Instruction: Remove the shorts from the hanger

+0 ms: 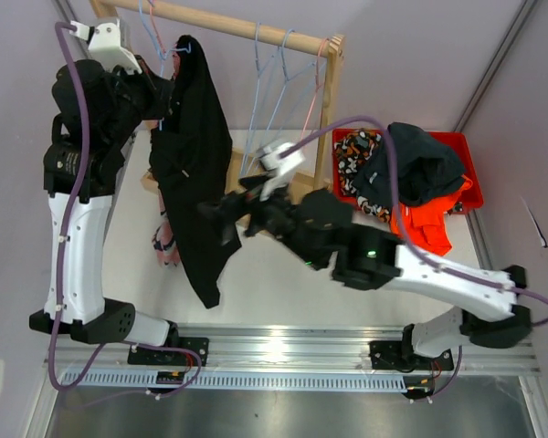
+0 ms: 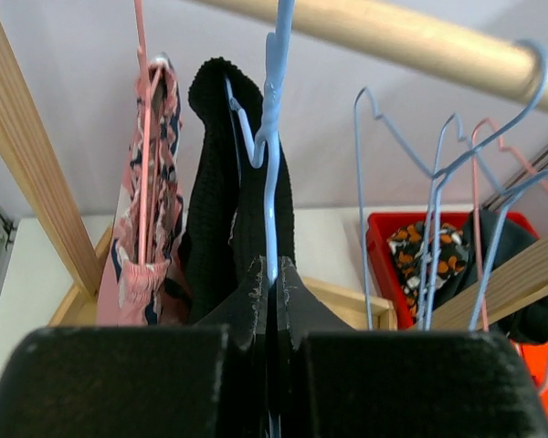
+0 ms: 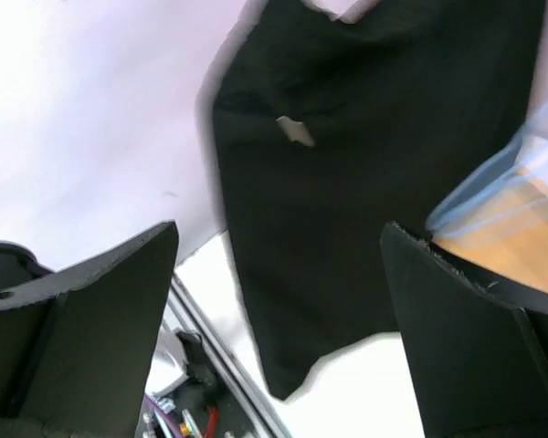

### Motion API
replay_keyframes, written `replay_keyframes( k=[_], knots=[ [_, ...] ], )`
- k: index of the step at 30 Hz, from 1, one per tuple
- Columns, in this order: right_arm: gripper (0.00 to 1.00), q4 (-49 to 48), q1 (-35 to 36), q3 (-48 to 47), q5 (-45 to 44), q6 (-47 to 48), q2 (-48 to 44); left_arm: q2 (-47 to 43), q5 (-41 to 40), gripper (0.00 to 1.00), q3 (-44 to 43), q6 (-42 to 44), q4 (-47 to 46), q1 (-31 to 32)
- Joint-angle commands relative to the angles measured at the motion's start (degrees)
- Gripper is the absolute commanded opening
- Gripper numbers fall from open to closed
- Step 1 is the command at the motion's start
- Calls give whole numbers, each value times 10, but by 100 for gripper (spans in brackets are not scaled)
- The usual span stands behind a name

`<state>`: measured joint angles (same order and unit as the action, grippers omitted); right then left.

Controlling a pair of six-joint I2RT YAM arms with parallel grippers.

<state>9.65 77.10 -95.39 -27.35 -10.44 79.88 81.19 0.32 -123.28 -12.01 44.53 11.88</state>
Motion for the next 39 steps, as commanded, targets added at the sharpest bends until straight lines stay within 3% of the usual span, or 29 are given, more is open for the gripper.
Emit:
replay_keyframes(
  k=[1,7,20,22,23,24,26,27,28,35,39],
  knots=[
    [99,-32,58,-99,-70,38,100,-23,13,0,16,-5,-49,3],
    [99,2,93,-258,-83,36,242,-42,21,0,33,-2,-46,3],
    [99,-2,43,-253,-152,-13,331,-67,44,0,16,-18,-24,2],
    [96,-4,42,-252,-152,-15,337,-71,48,0,22,-18,-25,2],
    [88,-5,42,-250,-151,-15,339,-74,49,0,23,-19,-25,2],
    [57,-7,42,-248,-148,-16,342,-77,50,0,24,-20,-29,2],
    [32,-9,46,-241,-143,-20,341,-81,50,0,32,-19,-32,2],
    [4,-14,50,-229,-147,-22,339,-81,48,0,31,-15,-32,2],
    [0,-15,55,-220,-155,-27,330,-80,45,0,30,-14,-29,2],
    [0,-50,157,-53,-229,-56,253,-62,23,0,19,2,-26,2],
    [0,-19,219,20,-279,-126,228,-38,10,0,-5,9,-21,2]
  ],
)
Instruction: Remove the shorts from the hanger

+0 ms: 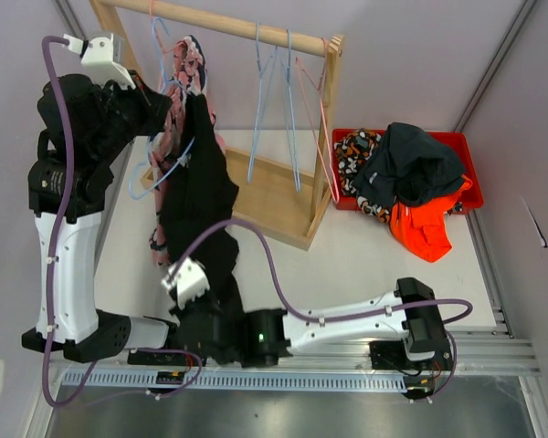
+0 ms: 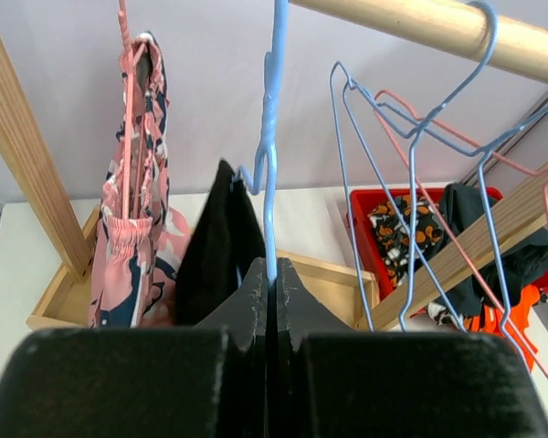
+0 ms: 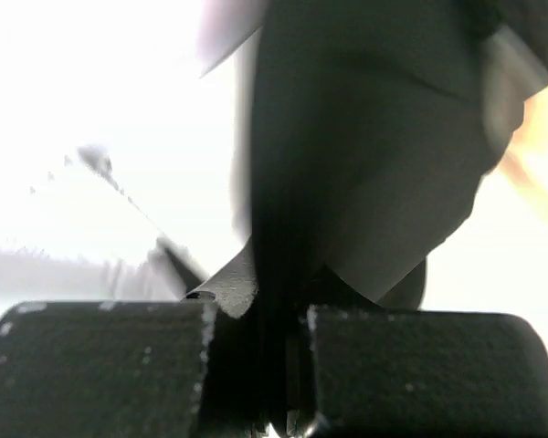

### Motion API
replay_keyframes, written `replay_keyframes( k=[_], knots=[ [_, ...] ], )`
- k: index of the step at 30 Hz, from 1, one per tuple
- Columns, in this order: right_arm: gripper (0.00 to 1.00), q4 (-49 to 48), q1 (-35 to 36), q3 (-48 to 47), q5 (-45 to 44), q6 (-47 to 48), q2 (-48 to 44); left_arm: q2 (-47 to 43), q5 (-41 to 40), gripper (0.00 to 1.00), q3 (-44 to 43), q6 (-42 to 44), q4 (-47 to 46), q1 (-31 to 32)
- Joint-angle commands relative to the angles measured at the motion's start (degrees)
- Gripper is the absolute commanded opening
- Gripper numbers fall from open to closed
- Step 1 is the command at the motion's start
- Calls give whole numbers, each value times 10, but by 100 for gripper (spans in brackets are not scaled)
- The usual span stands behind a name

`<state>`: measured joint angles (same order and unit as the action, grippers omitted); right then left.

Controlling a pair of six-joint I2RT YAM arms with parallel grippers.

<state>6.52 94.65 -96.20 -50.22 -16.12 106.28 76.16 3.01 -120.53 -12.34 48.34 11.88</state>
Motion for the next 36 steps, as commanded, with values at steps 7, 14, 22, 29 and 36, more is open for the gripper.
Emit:
replay_keyframes(
  k=[7,14,22,29,36],
  knots=[
    [0,6,28,65,-45,-85,-48,7,9,0,18,-3,-60,2],
    [0,-40,-127,-64,27,54,-18,-115,58,0,139,-18,1,2],
    [0,21,-180,-125,65,39,-41,-237,40,0,256,-25,39,2],
    [0,-169,6,173,-119,94,-235,-224,-14,0,211,-24,6,2],
    [0,-156,53,211,-266,219,-382,-223,5,0,259,-46,-31,2]
  ],
)
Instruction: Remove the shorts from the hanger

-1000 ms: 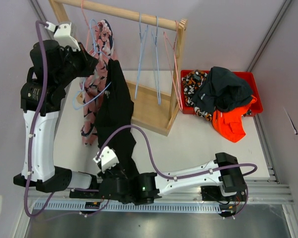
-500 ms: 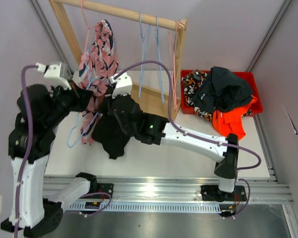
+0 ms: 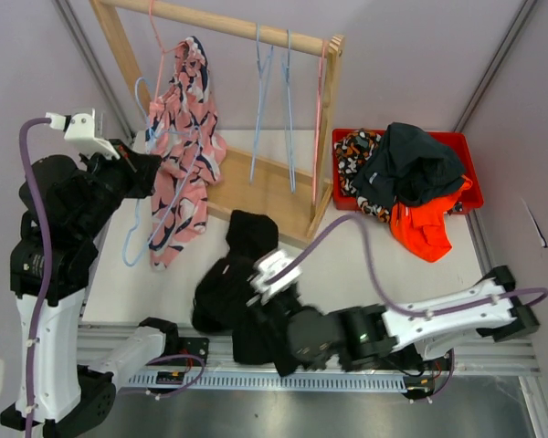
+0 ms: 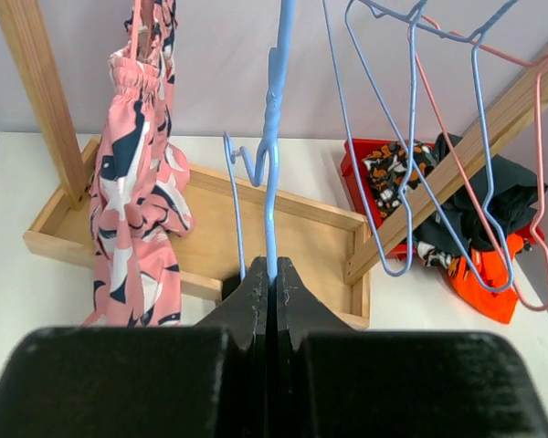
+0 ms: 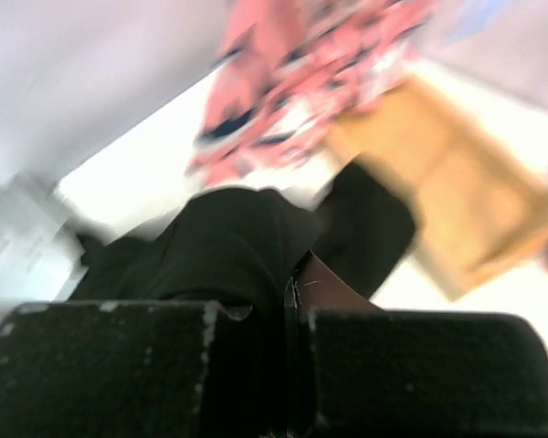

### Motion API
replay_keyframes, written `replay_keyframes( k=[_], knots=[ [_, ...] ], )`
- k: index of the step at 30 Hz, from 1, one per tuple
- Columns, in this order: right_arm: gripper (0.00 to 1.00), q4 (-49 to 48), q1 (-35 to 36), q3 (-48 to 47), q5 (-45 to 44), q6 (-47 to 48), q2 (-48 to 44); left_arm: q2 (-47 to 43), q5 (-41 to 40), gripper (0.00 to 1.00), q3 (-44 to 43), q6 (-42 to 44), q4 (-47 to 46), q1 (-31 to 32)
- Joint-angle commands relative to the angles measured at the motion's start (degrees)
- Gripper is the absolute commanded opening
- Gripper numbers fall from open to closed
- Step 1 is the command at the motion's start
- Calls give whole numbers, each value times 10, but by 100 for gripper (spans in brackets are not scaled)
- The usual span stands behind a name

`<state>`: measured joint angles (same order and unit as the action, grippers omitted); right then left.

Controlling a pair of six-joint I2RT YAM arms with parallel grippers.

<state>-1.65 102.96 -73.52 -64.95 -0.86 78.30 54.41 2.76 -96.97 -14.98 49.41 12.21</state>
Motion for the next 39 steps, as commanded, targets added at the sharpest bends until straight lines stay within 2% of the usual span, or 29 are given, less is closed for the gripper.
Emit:
replay_keyframes(
  k=[1,4,6,8,11,12,14,15,17,18,19,21,22,25,29,31,32,34,35,39],
  knots=[
    [0,-61,-44,-16,-115,89,-119,-12,15,0,33,-26,-57,-1],
    [0,-29,-128,-28,-77,121,-179,-33,15,0,78,-22,-64,-1],
    [0,-7,-214,-52,-34,126,-210,-34,12,0,89,-16,-58,-1],
    [0,10,-290,-72,-6,137,-221,-37,7,0,96,-4,-54,-1],
    [0,7,-353,-114,53,155,-224,-42,-1,0,111,9,-60,-1],
    [0,5,-399,-126,70,167,-220,-42,-1,0,117,11,-63,-1],
    [0,14,-450,-173,132,168,-190,-38,-1,0,121,14,-73,-1],
    [0,36,-506,-192,154,161,-176,-36,0,0,127,12,-77,-1],
    [0,65,-572,-253,227,142,-127,-30,6,0,130,7,-91,-1],
    [0,79,-606,-275,255,109,-110,-27,10,0,133,6,-95,-1],
    [0,103,-677,-320,311,91,-77,-25,13,0,135,3,-101,-1],
    [0,119,-745,-359,359,45,-45,-20,21,0,136,1,-107,-1],
    [0,122,-808,-376,380,30,-30,-19,23,0,136,1,-109,-1],
    [0,129,-908,-426,457,-35,24,-12,22,0,129,7,-109,-1],
    [0,100,-956,-377,497,-84,55,-5,22,0,130,8,-115,-1],
    [0,61,-959,-280,499,-112,46,-1,26,0,129,6,-121,-1],
    [0,25,-959,-195,505,-121,32,3,27,0,130,3,-125,-1],
    [0,-7,-959,-113,509,-162,18,12,33,0,120,3,-129,-1],
    [0,-31,-958,-33,518,-178,5,23,33,0,102,3,-129,0],
    [0,-70,-944,127,514,-230,2,60,39,0,51,7,-131,0]
  ],
)
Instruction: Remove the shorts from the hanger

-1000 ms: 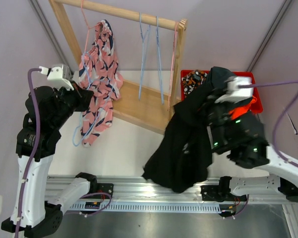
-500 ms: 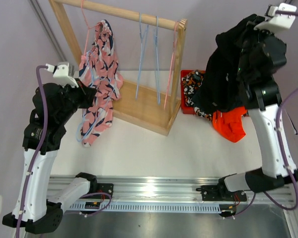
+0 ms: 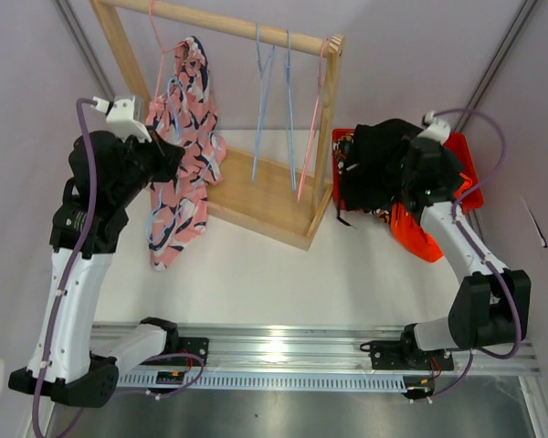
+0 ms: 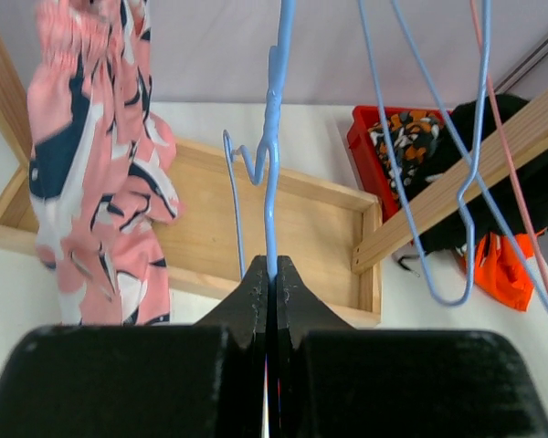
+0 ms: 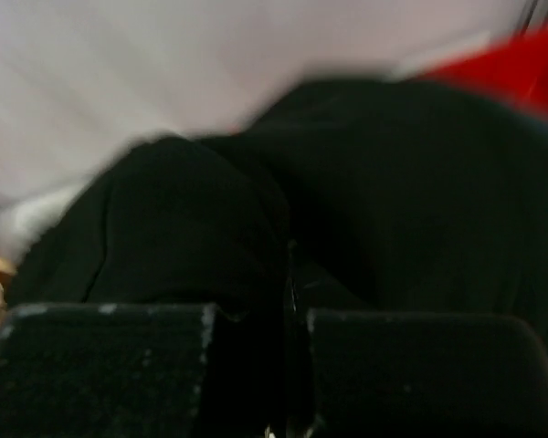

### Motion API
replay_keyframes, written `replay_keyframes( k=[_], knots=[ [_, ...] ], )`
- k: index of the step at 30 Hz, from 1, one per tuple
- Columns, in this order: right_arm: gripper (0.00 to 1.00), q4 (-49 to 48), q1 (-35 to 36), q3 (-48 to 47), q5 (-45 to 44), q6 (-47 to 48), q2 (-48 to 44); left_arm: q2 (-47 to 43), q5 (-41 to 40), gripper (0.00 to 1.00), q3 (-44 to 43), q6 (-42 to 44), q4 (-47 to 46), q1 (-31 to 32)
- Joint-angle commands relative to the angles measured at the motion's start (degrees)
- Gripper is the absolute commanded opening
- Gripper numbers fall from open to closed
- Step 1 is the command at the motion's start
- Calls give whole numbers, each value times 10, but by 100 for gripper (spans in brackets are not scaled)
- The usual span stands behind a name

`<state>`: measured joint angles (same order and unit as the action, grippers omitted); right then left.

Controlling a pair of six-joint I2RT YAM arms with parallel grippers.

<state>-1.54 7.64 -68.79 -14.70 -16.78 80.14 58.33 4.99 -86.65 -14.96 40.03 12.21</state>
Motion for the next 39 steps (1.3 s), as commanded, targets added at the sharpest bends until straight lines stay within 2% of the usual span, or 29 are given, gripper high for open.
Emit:
replay_keyframes(
  k=[1,5,9,10,11,13,14,19,22,25,29,30,31,33,35,36,39],
  knots=[
    [0,-72,11,102,13,-78,-12,33,18,0,-58,7,-36,0],
    [0,-101,12,174,5,-84,10,79,26,0,-134,7,-33,4],
    [0,-90,-3,176,12,-77,19,140,29,0,-206,5,-24,13],
    [3,-69,-8,166,20,-76,20,151,29,0,-227,4,-24,16],
    [44,-55,-10,160,20,-78,17,160,29,0,-238,3,-22,25],
    [92,-21,-12,154,1,-90,-8,197,26,0,-285,7,-15,36],
    [99,-15,-12,158,0,-91,-23,211,17,0,-317,10,-10,49],
    [99,37,-3,201,8,-98,-145,315,4,0,-435,13,18,71],
    [99,72,12,235,20,-112,-248,347,5,0,-471,5,14,77],
    [99,116,33,255,23,-122,-333,370,-2,0,-479,3,11,84],
    [100,161,60,259,29,-127,-410,359,-18,0,-428,1,-1,92],
    [99,165,66,258,27,-126,-419,355,-22,3,-419,1,-4,92],
    [99,174,72,257,23,-126,-427,349,-25,15,-400,2,-9,92],
    [99,181,87,256,12,-122,-442,331,-30,23,-378,5,-11,92],
    [99,184,96,254,7,-120,-445,319,-33,39,-367,9,-7,92],
    [100,189,97,253,5,-120,-445,308,-37,51,-371,14,3,92],
    [99,195,100,254,7,-125,-445,288,-69,60,-380,36,25,92]
  ],
)
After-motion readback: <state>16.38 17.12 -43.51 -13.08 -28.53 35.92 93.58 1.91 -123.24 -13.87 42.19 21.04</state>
